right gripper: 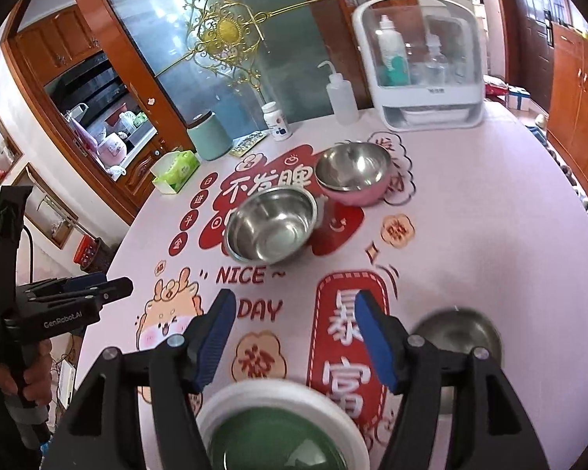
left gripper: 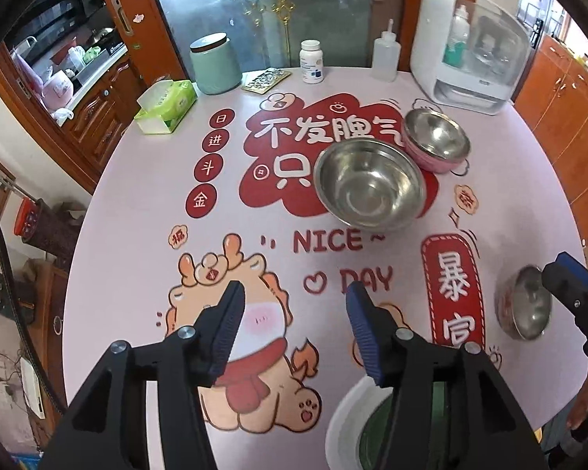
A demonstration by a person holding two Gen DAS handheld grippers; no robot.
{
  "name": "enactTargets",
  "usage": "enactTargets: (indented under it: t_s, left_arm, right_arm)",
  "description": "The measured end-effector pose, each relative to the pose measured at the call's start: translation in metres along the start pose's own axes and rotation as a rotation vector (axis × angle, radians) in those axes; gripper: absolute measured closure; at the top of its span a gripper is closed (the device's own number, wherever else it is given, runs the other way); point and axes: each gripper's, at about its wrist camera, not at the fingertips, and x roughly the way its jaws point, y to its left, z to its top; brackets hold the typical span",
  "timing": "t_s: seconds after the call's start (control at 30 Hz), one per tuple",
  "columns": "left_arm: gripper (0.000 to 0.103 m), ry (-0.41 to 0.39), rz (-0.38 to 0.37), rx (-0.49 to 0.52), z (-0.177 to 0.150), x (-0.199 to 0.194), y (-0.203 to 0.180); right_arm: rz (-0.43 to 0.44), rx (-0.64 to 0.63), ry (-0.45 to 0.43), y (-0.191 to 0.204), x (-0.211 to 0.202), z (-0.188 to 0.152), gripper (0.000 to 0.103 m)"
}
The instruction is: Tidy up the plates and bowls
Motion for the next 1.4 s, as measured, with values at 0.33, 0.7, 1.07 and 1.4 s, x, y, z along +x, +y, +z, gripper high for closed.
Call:
enactTargets:
  t_s: [0.33, 0.7, 1.07, 1.4]
  left_arm:
    - [0.05, 0.015, -0.05, -0.024, 0.039, 0.038, 0.008]
    - [0.05, -0.029, -0.195, -0.137, 0.043, 0.092, 0.002]
    - [0.051, -0.023, -0.218, -0.22, 0.041, 0.154, -0.006]
    - [0.058, 0.025, -0.233, -0.207, 0.04, 0.183, -0.019]
  right_arm:
    - [0.005, -0.011, 0.036, 0.007, 0.05, 0.035, 0.038]
    - [0.047, 0.052, 0.074, -0.01, 0.115, 0.033, 0.038]
    - [0.113, 0.107, 0.085, -0.022, 0.158, 0.024, 0.038]
    - [0.144, 0.098, 0.114, -0.026, 0.181, 0.019, 0.062]
